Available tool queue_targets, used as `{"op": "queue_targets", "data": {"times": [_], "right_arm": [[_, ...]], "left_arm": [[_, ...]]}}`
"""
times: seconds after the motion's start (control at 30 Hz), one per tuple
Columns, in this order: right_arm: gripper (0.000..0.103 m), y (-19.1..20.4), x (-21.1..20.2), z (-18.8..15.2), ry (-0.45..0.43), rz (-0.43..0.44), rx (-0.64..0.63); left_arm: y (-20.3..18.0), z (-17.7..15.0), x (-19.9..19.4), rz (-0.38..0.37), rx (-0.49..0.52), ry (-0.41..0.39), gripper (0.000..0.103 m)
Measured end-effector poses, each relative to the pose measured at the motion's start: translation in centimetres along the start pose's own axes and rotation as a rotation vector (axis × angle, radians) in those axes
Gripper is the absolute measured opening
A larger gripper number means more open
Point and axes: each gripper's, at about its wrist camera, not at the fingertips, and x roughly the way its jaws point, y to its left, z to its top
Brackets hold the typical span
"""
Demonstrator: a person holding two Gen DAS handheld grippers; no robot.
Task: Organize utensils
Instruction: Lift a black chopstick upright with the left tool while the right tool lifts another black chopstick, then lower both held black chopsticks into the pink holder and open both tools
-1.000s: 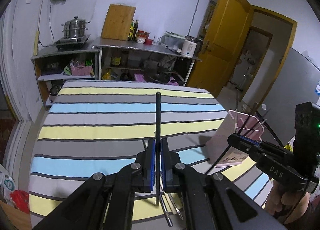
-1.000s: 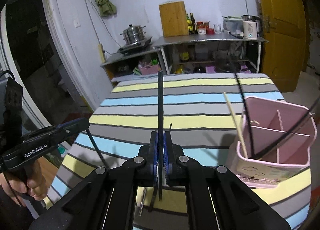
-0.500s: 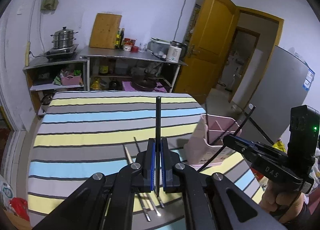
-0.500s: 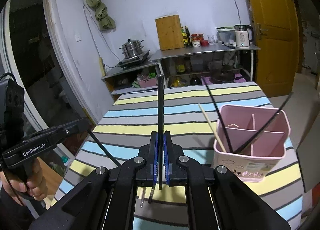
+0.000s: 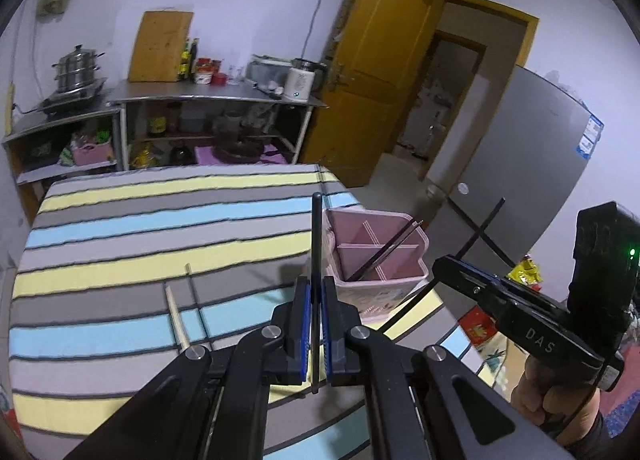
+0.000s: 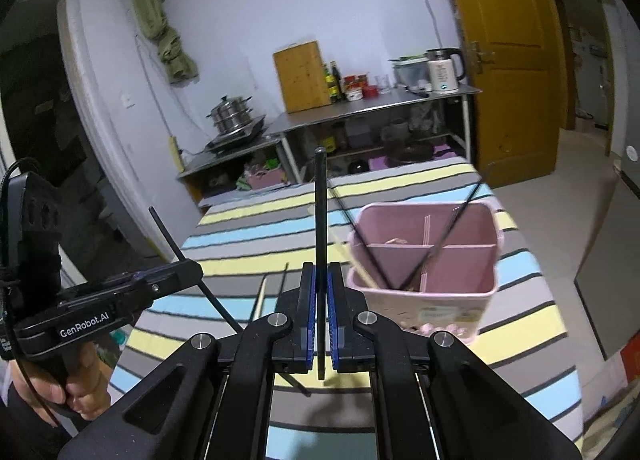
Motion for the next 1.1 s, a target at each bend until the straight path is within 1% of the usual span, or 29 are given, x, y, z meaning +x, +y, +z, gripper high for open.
{"op": "queue_targets", "data": {"times": [0.13,0.27,0.43,0.57,0.67,0.8,1.1], "right_arm": [[0.005,-1.5,-1.5,1.5,-0.047,-0.023,0.018],[0.005,-2.5,-2.9,3.3,-0.096,-0.042,0.023],[0.005,-3.6,-4.5,5.7,-0.163,-0.063,0.023],[0.005,-4.3,-4.6,7.0,-0.190,-0.078,0.026],[0.005,-4.8,-3.7,7.3,-0.188,-0.084,0.030],[0.005,-5.1,-2.1,6.7,-0.166,-0.105,0.026],[0.005,-6.6,2.0,4.5,-0.074,-0.124,0.046]], "left_arm": [[-1.8,2.1,0.0,-0.026,0.024,-0.028,0.005],[-3.4,4.9,-0.1,-0.048,0.053,-0.069,0.005],[-4.7,8.1,0.3,-0.053,0.073,-0.116,0.005],[-5.3,9.4,1.6,-0.046,0.091,-0.130,0.005],[-5.3,9.8,3.4,-0.029,0.101,-0.120,0.005],[-4.6,9.4,5.7,-0.015,0.098,-0.089,0.005],[-2.8,7.5,10.1,0.010,0.091,-0.008,0.005]]}}
